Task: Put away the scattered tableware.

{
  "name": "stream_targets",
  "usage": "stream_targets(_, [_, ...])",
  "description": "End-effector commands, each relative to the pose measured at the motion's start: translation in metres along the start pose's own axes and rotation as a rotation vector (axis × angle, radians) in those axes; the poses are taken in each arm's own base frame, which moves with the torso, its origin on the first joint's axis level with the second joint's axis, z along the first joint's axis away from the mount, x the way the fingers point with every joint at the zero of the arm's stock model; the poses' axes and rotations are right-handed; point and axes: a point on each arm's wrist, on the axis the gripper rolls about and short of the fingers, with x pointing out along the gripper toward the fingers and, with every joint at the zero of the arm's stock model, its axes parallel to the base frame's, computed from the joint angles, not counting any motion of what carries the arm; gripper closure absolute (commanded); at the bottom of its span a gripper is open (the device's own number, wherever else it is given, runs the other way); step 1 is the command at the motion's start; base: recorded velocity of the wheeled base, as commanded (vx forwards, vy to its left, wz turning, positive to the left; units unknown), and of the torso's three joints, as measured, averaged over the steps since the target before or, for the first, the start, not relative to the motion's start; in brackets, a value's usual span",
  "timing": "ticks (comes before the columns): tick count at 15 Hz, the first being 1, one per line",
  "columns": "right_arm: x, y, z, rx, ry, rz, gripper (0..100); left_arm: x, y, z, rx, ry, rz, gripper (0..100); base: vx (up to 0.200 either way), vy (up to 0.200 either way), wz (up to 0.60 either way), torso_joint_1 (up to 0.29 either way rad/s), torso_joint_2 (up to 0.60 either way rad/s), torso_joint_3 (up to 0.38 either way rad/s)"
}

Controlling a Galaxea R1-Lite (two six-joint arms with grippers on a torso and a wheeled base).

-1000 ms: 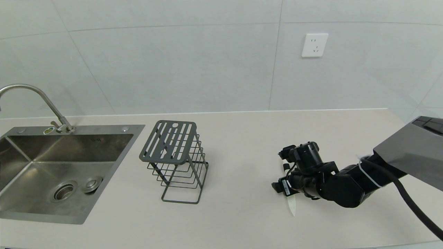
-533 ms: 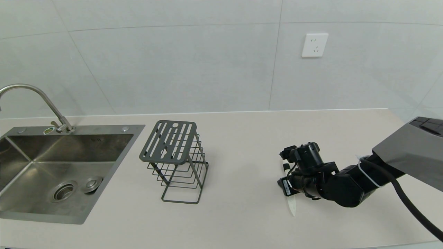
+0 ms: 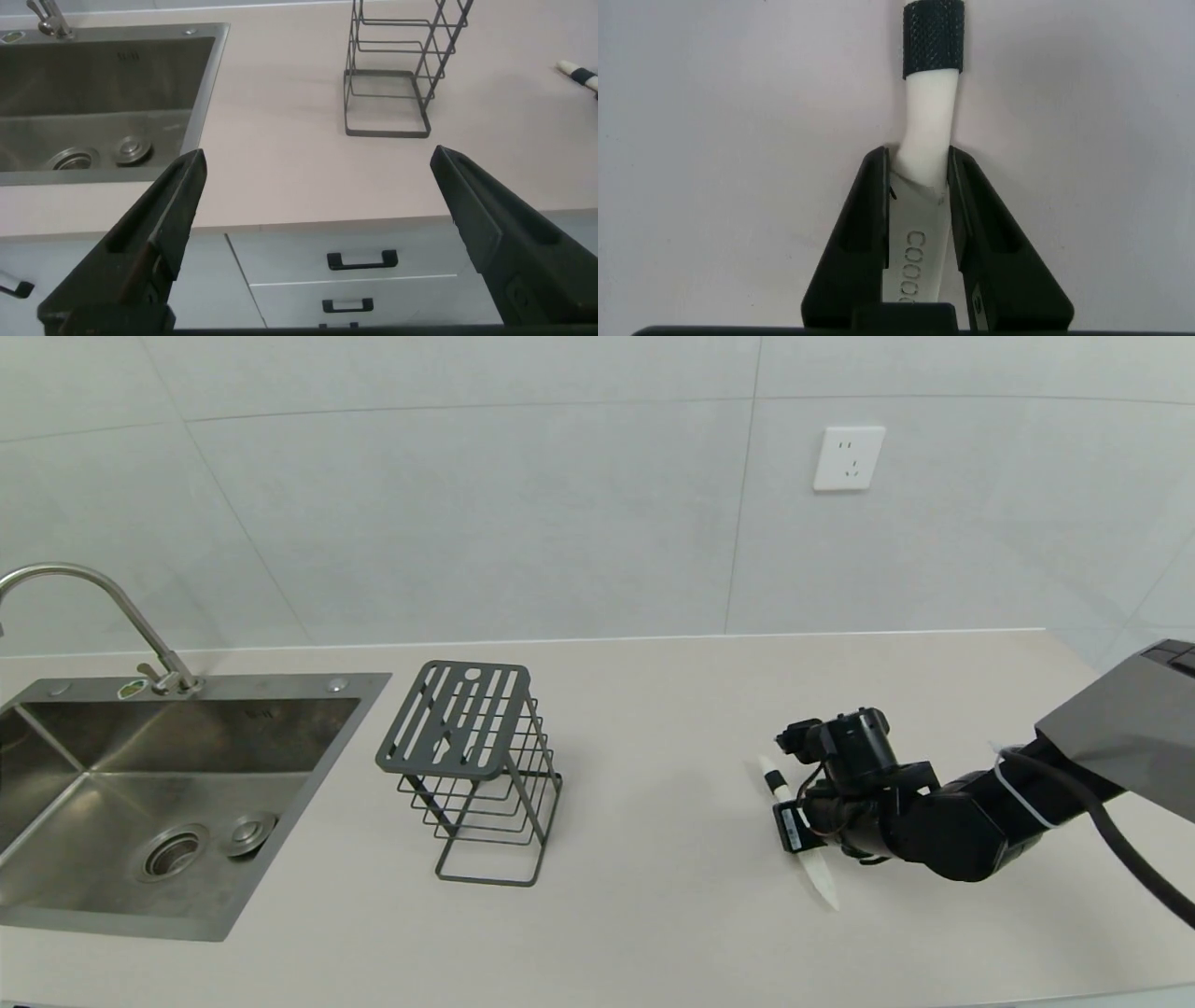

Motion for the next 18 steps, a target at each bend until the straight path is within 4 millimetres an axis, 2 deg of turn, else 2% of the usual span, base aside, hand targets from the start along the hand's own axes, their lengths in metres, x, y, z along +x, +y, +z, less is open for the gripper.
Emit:
stream_targets(1, [-0.046,0.010,0.035,0.002,-0.186,0.093,100,0.000,0.000,0.000,0.001,0.001,0.000,0,0.000,0.000,0.00,0.000,0.00,0.000])
stream_targets(3, [-0.069,0.013,0.046,0.007,-0.296,0.143,100,0.000,0.000,0.000,0.001,0.000,0.000,0,0.000,0.000,0.00,0.000,0.00,0.000])
stream_targets(4, [-0.074,0.013,0.047,0.001,-0.316,0.151,100,0.000,0.000,0.000,0.001,0.000,0.000,0,0.000,0.000,0.00,0.000,0.00,0.000])
stream_targets(6, [-0.088,0.011,0.039,-0.098,-0.385,0.194,100,0.000,0.000,0.000,-0.019,0.000,0.001,0,0.000,0.000,0.00,0.000,0.00,0.000])
stream_targets(8, [-0.102,0.010,0.039,-0.168,-0.540,0.256,100,0.000,0.001,0.002,-0.034,-0.018,0.021,0,0.000,0.000,0.00,0.000,0.00,0.000])
stream_targets(9, [-0.106,0.011,0.040,-0.174,-0.598,0.286,100,0.000,0.001,0.008,-0.034,-0.079,0.020,0,0.000,0.000,0.00,0.000,0.00,0.000])
stream_targets(11, [-0.120,0.009,0.039,-0.187,-0.676,0.340,100,-0.004,0.000,0.028,-0.027,-0.279,-0.004,0,0.000,0.000,0.00,0.000,0.00,0.000])
stream_targets(13, [-0.133,0.009,0.038,-0.268,-0.742,0.434,100,-0.007,-0.002,0.039,-0.007,-0.313,-0.104,0,0.000,0.000,0.00,0.000,0.00,0.000])
stream_targets(15, [-0.143,0.008,0.041,-0.334,-0.820,0.488,100,0.000,-0.004,0.068,-0.012,-0.224,-0.260,0,0.000,0.000,0.00,0.000,0.00,0.000])
stream_targets(16, [-0.144,0.008,0.042,-0.333,-0.832,0.488,100,0.003,-0.004,0.074,-0.017,-0.199,-0.294,0,0.000,0.000,0.00,0.000,0.00,0.000])
stream_targets(18, [-0.155,0.007,0.044,-0.348,-0.875,0.510,100,0.029,-0.006,0.111,-0.031,-0.112,-0.434,0,0.000,0.000,0.00,0.000,0.00,0.000])
